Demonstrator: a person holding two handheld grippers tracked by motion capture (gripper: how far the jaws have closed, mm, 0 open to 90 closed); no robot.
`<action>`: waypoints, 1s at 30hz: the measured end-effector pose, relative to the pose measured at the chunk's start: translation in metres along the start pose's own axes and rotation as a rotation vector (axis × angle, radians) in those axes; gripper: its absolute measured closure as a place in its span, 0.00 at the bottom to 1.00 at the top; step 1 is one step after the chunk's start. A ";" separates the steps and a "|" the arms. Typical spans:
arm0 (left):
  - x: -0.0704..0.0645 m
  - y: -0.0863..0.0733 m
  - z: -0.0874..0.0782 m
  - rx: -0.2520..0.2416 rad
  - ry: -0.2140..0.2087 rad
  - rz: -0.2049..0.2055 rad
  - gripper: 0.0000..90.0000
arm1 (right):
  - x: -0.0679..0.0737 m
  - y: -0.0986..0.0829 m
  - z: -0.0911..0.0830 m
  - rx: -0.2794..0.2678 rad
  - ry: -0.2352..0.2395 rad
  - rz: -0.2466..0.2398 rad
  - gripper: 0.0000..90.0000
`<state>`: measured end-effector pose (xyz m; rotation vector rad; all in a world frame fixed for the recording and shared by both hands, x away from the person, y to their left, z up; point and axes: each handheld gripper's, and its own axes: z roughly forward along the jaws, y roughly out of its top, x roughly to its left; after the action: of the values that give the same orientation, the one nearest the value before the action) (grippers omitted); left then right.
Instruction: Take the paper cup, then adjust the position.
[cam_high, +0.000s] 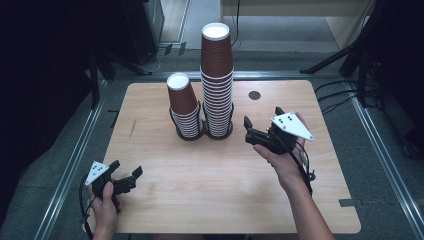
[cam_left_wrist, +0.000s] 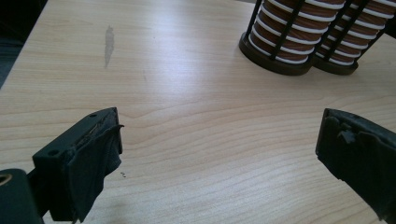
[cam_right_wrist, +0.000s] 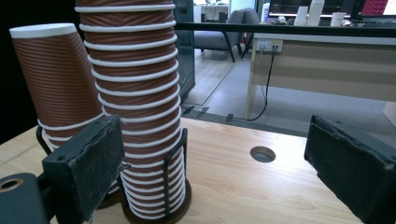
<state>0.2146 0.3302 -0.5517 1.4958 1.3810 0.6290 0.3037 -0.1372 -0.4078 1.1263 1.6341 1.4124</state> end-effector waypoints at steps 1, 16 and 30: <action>0.000 0.000 0.000 -0.004 0.000 -0.003 0.01 | 0.001 0.001 0.001 -0.001 0.003 0.008 0.05; 0.001 0.000 0.000 -0.004 0.003 -0.004 0.01 | 0.018 0.020 0.012 -0.055 0.036 0.012 0.03; 0.000 0.000 0.001 -0.006 -0.002 -0.005 0.01 | 0.038 0.035 0.035 -0.071 0.075 0.004 0.00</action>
<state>0.2156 0.3303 -0.5520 1.4878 1.3799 0.6273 0.3264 -0.0879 -0.3781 1.0483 1.6207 1.5192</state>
